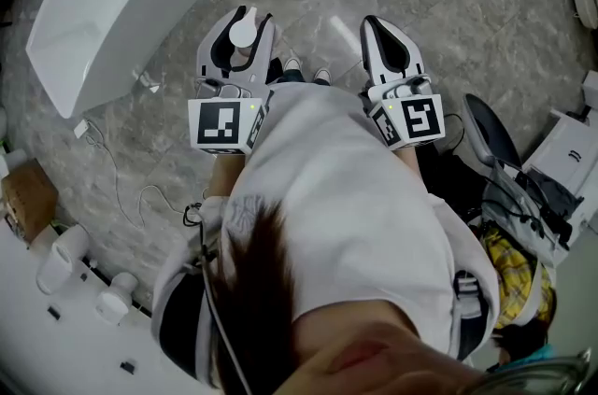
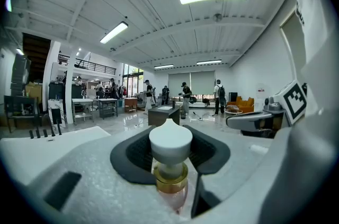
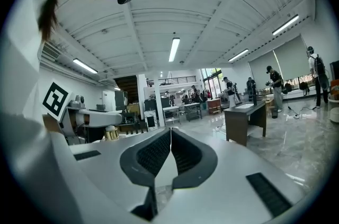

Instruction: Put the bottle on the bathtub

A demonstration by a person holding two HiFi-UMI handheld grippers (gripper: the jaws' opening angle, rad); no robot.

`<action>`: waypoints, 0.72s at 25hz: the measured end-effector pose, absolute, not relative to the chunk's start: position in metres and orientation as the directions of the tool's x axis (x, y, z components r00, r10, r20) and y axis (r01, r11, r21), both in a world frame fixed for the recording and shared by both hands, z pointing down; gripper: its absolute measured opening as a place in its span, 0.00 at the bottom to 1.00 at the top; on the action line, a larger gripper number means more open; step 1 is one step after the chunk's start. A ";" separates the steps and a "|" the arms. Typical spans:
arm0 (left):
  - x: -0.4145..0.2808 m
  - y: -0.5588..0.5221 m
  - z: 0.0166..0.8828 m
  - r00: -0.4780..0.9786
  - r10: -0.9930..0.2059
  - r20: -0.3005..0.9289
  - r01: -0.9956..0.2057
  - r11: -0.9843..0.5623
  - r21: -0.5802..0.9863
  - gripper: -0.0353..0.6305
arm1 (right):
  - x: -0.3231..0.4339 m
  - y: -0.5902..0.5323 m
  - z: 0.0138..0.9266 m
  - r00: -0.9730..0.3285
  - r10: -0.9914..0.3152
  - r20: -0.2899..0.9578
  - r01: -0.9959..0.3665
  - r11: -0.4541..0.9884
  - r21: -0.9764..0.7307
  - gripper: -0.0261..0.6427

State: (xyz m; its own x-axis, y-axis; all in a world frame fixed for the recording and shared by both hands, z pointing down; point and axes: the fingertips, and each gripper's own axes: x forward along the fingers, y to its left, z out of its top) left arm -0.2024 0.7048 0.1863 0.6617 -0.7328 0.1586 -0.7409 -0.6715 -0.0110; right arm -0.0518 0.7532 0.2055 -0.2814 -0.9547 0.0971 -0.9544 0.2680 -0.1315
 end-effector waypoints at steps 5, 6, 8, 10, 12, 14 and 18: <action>-0.198 0.713 0.187 0.644 -0.751 0.145 -0.758 -0.652 -0.010 0.30 | -0.043 0.763 0.210 -0.305 -0.946 0.106 -0.948 0.292 -0.125 0.06; -0.197 0.715 0.190 0.640 -0.754 0.145 -0.761 -0.648 -0.011 0.30 | -0.042 0.766 0.214 -0.314 -0.943 0.114 -0.945 0.298 -0.133 0.06; -0.194 0.719 0.195 0.633 -0.759 0.151 -0.767 -0.642 -0.010 0.30 | -0.039 0.773 0.219 -0.333 -0.935 0.124 -0.937 0.313 -0.154 0.06; -0.191 0.722 0.198 0.631 -0.760 0.158 -0.769 -0.639 -0.004 0.30 | -0.035 0.778 0.222 -0.342 -0.930 0.134 -0.934 0.320 -0.158 0.06; -0.187 0.721 0.198 0.632 -0.758 0.160 -0.769 -0.640 0.004 0.30 | -0.031 0.780 0.224 -0.340 -0.929 0.147 -0.935 0.317 -0.155 0.06; -0.183 0.718 0.197 0.635 -0.757 0.158 -0.767 -0.641 0.012 0.30 | -0.025 0.779 0.227 -0.332 -0.930 0.158 -0.938 0.307 -0.161 0.06; -0.178 0.709 0.199 0.636 -0.754 0.162 -0.766 -0.642 0.021 0.30 | -0.015 0.771 0.234 -0.314 -0.933 0.176 -0.943 0.284 -0.176 0.06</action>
